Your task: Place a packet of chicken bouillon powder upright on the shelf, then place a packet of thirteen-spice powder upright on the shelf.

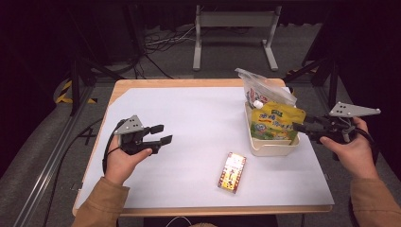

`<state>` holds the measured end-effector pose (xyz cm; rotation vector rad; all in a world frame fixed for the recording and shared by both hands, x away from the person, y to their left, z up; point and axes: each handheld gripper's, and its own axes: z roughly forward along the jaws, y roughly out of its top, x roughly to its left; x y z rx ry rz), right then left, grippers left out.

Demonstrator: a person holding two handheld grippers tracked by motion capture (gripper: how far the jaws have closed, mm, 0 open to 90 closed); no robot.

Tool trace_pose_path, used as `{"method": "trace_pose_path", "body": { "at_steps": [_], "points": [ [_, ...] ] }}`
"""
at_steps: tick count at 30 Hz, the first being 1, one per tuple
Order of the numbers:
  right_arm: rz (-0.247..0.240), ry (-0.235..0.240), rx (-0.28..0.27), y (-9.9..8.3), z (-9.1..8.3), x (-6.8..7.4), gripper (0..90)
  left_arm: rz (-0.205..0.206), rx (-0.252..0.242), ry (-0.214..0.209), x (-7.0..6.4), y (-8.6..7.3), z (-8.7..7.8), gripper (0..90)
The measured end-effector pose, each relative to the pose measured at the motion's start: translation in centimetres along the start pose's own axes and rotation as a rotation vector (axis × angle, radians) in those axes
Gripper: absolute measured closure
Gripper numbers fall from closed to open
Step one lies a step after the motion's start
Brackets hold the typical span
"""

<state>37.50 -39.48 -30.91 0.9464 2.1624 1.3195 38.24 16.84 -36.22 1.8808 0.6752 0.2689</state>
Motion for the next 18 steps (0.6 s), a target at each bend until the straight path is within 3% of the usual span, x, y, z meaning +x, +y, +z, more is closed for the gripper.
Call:
{"method": "trace_pose_path", "body": {
  "at_steps": [8, 18],
  "points": [
    [0.007, -0.018, 0.027, 0.1, -2.0, 1.3, 44.9, 0.016, 0.066, -0.046, -2.1, 0.8, 2.0, 28.8],
    [0.005, -0.007, 0.041, -0.3, -3.5, 2.4, 45.4, 0.056, 0.154, -0.116, -5.0, 1.3, 4.5, 24.5]
  ]
}}
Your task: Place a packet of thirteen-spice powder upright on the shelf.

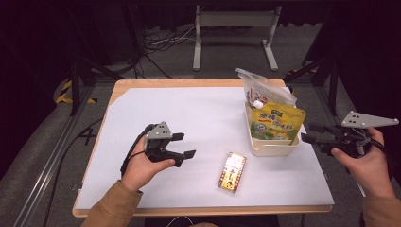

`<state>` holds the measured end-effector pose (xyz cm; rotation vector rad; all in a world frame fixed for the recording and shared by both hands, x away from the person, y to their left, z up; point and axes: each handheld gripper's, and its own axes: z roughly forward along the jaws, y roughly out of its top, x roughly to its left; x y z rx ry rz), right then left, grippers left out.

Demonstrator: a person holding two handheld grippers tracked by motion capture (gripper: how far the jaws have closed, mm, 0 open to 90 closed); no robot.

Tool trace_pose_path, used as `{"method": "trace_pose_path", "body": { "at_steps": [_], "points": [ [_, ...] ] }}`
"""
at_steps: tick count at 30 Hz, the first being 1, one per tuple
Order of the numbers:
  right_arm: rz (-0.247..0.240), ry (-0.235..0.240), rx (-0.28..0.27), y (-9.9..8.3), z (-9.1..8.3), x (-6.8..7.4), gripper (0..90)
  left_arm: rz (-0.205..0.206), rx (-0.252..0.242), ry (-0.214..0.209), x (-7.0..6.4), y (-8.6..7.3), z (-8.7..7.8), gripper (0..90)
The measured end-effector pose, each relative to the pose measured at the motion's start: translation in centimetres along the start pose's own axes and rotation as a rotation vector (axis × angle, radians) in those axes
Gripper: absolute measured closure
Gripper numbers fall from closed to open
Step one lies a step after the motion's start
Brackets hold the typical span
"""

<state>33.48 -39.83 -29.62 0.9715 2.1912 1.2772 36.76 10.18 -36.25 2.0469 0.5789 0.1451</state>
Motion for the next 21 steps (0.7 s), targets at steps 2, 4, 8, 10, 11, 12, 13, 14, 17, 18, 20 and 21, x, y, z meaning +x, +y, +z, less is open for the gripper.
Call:
{"method": "trace_pose_path", "body": {
  "at_steps": [2, 4, 8, 10, 11, 12, 13, 14, 17, 18, 20, 21],
  "points": [
    [0.002, 0.005, -0.001, -0.1, 0.0, 0.3, 44.8, 0.005, 0.02, -0.021, -0.4, 0.1, 0.7, 23.0],
    [0.003, 0.009, 0.0, -0.1, 0.1, 0.4, 44.1, 0.019, 0.046, -0.027, -0.7, 0.2, 1.3, 21.9],
    [0.005, 0.012, 0.009, -0.3, 0.5, 0.8, 42.3, 0.015, 0.071, -0.047, -1.1, 0.4, 2.3, 21.1],
    [0.008, 0.015, 0.012, -0.4, 0.7, 1.0, 41.3, 0.017, 0.087, -0.059, -1.4, 0.5, 2.7, 20.8],
    [0.005, 0.016, 0.014, -0.5, 0.8, 1.0, 41.0, 0.017, 0.091, -0.063, -1.5, 0.6, 2.9, 20.7],
    [0.004, 0.017, 0.015, -0.5, 0.8, 1.1, 40.7, 0.019, 0.102, -0.07, -1.7, 0.6, 3.2, 20.5],
    [0.004, 0.017, 0.015, -0.5, 0.9, 1.2, 40.2, 0.018, 0.11, -0.079, -1.8, 0.7, 3.4, 20.6],
    [0.001, 0.014, 0.017, -0.6, 0.9, 1.3, 39.9, 0.018, 0.11, -0.079, -1.8, 0.7, 3.4, 20.8],
    [0.001, 0.014, 0.006, -0.6, 0.8, 1.4, 39.6, 0.028, 0.13, -0.094, -2.1, 0.9, 4.0, 20.8],
    [0.002, 0.014, -0.001, -0.7, 0.8, 1.5, 39.4, 0.025, 0.134, -0.098, -2.3, 1.0, 4.3, 20.7],
    [0.003, 0.011, -0.012, -0.9, 0.8, 1.7, 39.1, 0.025, 0.147, -0.106, -2.7, 1.2, 4.8, 19.8],
    [0.003, 0.014, -0.016, -1.0, 0.9, 1.8, 39.1, 0.032, 0.153, -0.107, -2.8, 1.3, 5.1, 19.4]
  ]
}}
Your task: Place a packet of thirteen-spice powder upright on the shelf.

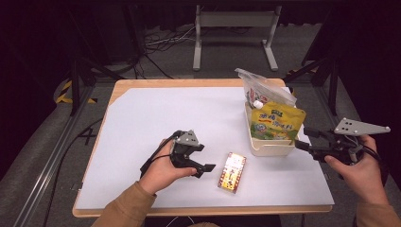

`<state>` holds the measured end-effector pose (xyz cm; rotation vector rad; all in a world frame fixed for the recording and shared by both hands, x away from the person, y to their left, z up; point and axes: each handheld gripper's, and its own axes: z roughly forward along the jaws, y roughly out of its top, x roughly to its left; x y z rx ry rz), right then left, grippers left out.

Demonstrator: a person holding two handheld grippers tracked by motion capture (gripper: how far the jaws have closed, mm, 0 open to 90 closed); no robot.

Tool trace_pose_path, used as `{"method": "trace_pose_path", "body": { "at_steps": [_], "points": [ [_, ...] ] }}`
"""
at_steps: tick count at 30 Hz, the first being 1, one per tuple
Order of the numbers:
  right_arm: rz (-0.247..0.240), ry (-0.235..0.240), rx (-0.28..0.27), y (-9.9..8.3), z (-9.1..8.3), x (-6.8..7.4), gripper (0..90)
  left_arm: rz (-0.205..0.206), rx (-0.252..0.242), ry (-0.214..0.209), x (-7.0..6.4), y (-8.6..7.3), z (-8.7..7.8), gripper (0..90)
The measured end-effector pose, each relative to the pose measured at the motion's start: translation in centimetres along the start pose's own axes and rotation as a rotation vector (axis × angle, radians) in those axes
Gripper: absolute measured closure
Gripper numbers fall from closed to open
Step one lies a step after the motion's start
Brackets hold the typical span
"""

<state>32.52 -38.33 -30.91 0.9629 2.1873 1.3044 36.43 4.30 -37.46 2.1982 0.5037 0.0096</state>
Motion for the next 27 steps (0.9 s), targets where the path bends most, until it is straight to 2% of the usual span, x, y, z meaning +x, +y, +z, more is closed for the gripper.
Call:
{"method": "trace_pose_path", "body": {
  "at_steps": [4, 10, 17, 21, 25, 27],
  "points": [
    [-0.012, 0.013, -0.016, -0.1, 0.4, 0.6, 38.2, 0.03, 0.061, -0.019, -0.9, 0.8, 1.6, 15.5],
    [-0.024, 0.024, -0.024, -0.1, 0.6, 0.9, 37.5, 0.03, 0.083, -0.005, -1.5, 1.4, 3.3, 11.4],
    [-0.02, 0.033, -0.043, -1.1, 0.8, 0.8, 36.7, 0.01, 0.113, -0.008, -2.4, 2.0, 5.4, 9.3],
    [-0.01, 0.033, -0.051, -1.5, 0.7, 0.7, 36.3, 0.0, 0.12, 0.009, -2.6, 2.2, 6.2, 7.1],
    [-0.011, 0.037, -0.053, -1.8, 1.0, 0.7, 34.1, -0.039, 0.136, 0.034, -2.7, 2.1, 7.5, 4.9],
    [-0.011, 0.045, -0.052, -1.9, 1.1, 0.7, 33.6, -0.042, 0.145, 0.041, -2.7, 2.1, 7.7, 4.0]
  ]
}}
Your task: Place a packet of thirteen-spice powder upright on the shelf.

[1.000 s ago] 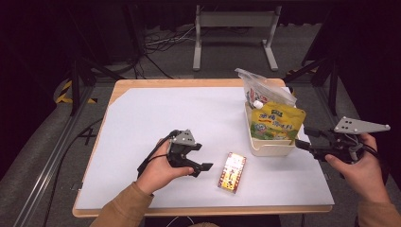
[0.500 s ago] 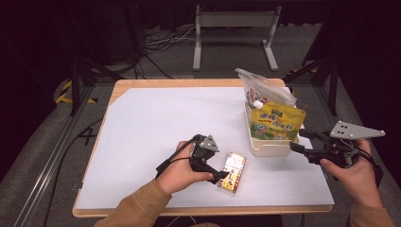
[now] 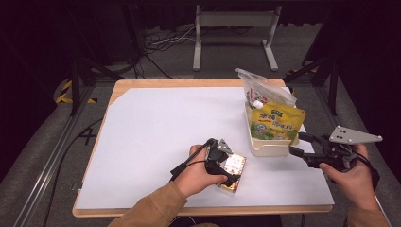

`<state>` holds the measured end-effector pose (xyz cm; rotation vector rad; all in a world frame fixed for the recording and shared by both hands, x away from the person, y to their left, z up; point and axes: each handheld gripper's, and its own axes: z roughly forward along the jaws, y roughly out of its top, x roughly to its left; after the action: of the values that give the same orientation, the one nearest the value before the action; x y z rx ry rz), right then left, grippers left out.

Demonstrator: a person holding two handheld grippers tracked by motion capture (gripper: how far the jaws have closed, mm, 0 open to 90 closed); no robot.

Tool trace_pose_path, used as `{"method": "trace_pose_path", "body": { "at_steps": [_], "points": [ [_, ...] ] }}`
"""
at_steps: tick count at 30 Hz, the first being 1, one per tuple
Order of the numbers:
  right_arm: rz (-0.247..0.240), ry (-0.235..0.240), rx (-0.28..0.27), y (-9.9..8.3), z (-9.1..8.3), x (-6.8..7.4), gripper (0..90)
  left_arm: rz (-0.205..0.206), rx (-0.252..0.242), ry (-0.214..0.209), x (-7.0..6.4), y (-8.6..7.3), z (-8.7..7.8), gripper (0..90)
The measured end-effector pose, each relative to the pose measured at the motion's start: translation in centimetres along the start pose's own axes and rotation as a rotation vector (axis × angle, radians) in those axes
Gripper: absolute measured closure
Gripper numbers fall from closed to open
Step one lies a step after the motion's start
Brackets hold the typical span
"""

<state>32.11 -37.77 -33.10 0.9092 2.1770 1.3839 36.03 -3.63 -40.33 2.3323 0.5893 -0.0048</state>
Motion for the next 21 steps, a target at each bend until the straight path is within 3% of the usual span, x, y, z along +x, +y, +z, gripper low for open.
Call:
{"method": "trace_pose_path", "body": {
  "at_steps": [5, 21],
  "points": [
    [0.004, 0.005, 0.004, -0.1, 0.2, 0.0, 33.0, -0.012, 0.018, 0.002, 0.0, 0.0, 1.3, 3.9],
    [0.004, 0.011, 0.017, -0.4, 0.6, 0.0, 31.2, -0.02, 0.078, 0.072, -0.7, -0.3, 4.1, 2.6]
  ]
}}
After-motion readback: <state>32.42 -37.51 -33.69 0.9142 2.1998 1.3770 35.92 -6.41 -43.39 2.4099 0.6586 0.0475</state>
